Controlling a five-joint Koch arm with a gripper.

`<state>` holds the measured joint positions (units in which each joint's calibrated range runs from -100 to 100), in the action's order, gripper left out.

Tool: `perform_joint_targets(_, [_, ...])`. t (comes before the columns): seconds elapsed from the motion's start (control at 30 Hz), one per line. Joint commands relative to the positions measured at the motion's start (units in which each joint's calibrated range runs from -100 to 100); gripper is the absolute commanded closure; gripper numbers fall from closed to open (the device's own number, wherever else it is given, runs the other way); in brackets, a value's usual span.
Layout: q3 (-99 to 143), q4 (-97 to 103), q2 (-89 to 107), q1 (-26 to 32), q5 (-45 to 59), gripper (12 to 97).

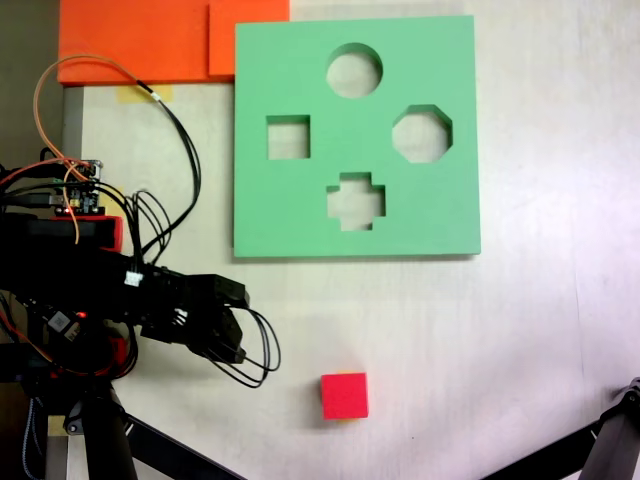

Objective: Put the square block into the corresponding hole

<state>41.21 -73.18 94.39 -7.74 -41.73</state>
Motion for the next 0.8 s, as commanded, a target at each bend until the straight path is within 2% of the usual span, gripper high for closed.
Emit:
perform_joint_targets(0.0, [-8.10, -10.45, -3.33, 0.00, 0.10, 70.1])
perform_joint_targets(0.13, [-21.96, -16.71, -12.55, 0.00, 1.42, 68.3])
perform_joint_targets(0.27, [-43.90, -26.82, -34.34, -0.63, 4.30, 52.1])
perform_joint_targets(0.57, [-58.45, -26.82, -60.73, -3.03, 7.62, 32.8])
perform_joint_targets(0.77, [-60.65, -25.57, -71.91, -3.47, 7.86, 31.3])
